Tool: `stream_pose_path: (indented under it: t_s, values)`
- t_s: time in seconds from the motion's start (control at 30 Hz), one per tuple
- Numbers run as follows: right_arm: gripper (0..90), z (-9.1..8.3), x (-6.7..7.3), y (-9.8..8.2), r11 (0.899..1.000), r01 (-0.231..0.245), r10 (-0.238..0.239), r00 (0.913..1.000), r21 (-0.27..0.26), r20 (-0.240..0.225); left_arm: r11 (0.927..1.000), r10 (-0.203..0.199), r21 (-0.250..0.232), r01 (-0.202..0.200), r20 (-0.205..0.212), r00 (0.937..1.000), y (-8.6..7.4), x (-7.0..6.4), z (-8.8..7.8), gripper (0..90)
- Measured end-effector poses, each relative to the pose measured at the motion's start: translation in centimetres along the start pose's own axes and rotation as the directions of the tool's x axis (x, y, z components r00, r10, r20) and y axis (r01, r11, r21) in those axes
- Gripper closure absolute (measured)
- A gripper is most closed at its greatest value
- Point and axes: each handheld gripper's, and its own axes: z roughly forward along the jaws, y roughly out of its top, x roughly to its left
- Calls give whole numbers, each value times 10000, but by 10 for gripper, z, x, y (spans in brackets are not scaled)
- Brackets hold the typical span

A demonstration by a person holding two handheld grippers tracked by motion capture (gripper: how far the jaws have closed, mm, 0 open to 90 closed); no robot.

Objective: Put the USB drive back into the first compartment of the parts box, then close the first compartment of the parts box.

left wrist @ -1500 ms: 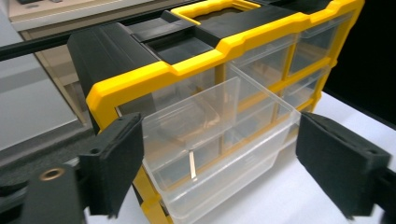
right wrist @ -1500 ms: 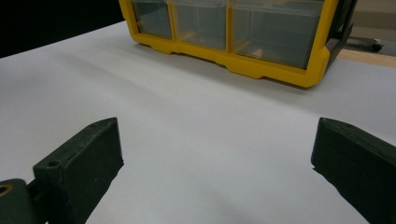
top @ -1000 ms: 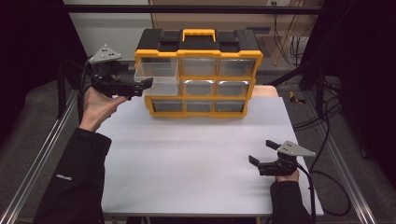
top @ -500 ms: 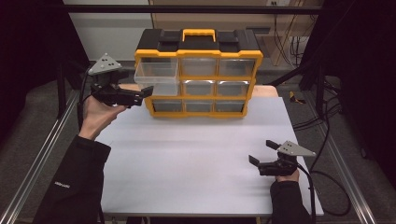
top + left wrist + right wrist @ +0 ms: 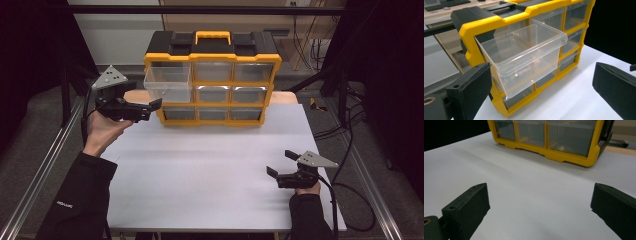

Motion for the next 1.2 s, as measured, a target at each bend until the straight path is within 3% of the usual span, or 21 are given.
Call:
stream_pose_path:
  t_s: [0.67, 1.2]
  values:
    - [22, 0, 0, 0, 10000, -3, 3, 10000, -5, 0, 9997, -222, 97, 219, 322, 9992, -24, -5, 3, 19]
    - [22, 0, 0, 0, 10000, -33, 33, 10000, -11, 6, 9989, -393, 264, 385, 294, 9988, -35, -7, 9, 54]
